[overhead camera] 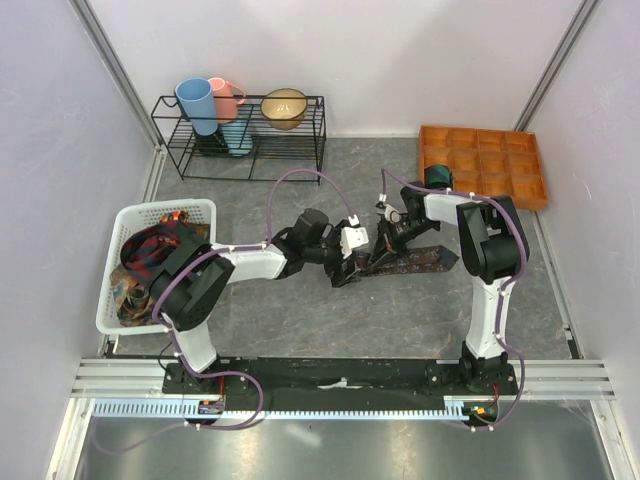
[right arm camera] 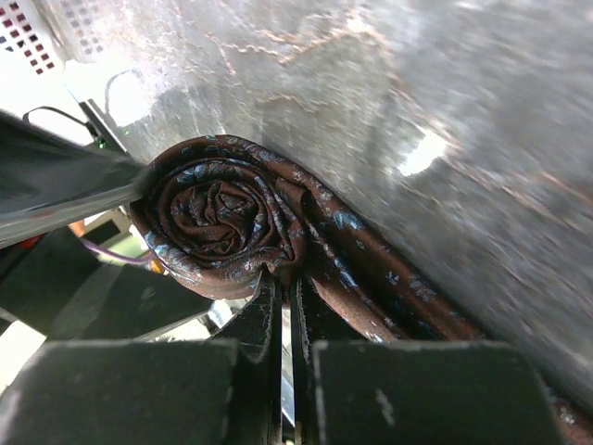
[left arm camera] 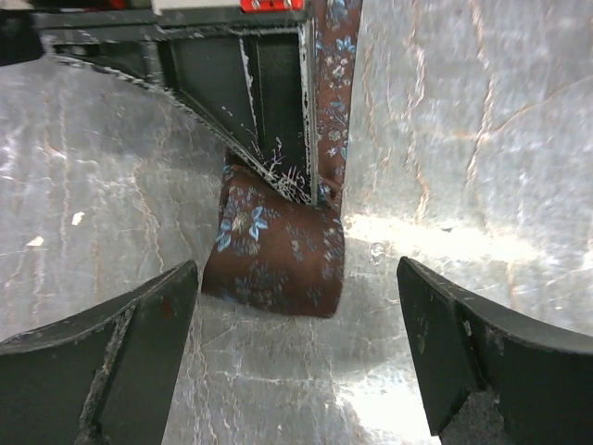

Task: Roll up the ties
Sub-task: Roll the tie at the center of the board.

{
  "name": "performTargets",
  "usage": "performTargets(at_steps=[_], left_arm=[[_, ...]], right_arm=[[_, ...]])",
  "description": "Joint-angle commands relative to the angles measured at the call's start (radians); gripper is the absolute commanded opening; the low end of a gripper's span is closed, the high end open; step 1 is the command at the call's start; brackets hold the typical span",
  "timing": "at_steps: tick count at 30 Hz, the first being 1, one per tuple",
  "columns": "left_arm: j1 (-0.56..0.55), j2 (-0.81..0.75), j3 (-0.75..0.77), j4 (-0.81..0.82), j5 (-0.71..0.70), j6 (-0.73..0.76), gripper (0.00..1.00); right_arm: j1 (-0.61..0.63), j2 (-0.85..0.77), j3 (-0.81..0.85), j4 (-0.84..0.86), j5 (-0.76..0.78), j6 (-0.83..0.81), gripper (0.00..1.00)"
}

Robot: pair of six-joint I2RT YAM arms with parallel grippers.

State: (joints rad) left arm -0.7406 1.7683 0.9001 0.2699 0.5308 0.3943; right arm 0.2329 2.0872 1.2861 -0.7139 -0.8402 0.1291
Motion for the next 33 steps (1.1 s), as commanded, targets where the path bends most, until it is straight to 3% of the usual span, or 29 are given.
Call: performTargets(at_steps=[1, 9, 16, 26, 28, 33], left_arm=[[0.006, 0.040, 0.074, 0.014, 0.040, 0.074, 0.93], [-0.003, 0.100, 0.166, -0.159, -0.045, 0.112, 0.90], [-0.003, 0.091, 0.129, -0.181, 0.026, 0.120, 0.86], [-0.008, 0.164, 0.155, -0.176, 0.015, 0.124, 0.76], [-0.009, 0.175, 0.180, -0.199, 0.015, 0.130, 0.72], [-0.011, 0.175, 0.184, -0.259, 0.000, 0.167, 0.52]], right_arm=[[0.039, 0.091, -0.010, 0.039, 0.239, -0.082, 0.00], [0.052, 0.117, 0.001, 0.016, 0.242, -0.097, 0.00], [0.054, 0.106, -0.041, 0.014, 0.230, -0.098, 0.00], [0.054, 0.123, -0.024, 0.010, 0.164, -0.095, 0.00], [0.054, 0.122, -0.028, 0.010, 0.165, -0.100, 0.00], [0.054, 0.114, -0.033, 0.002, 0.153, -0.108, 0.00]])
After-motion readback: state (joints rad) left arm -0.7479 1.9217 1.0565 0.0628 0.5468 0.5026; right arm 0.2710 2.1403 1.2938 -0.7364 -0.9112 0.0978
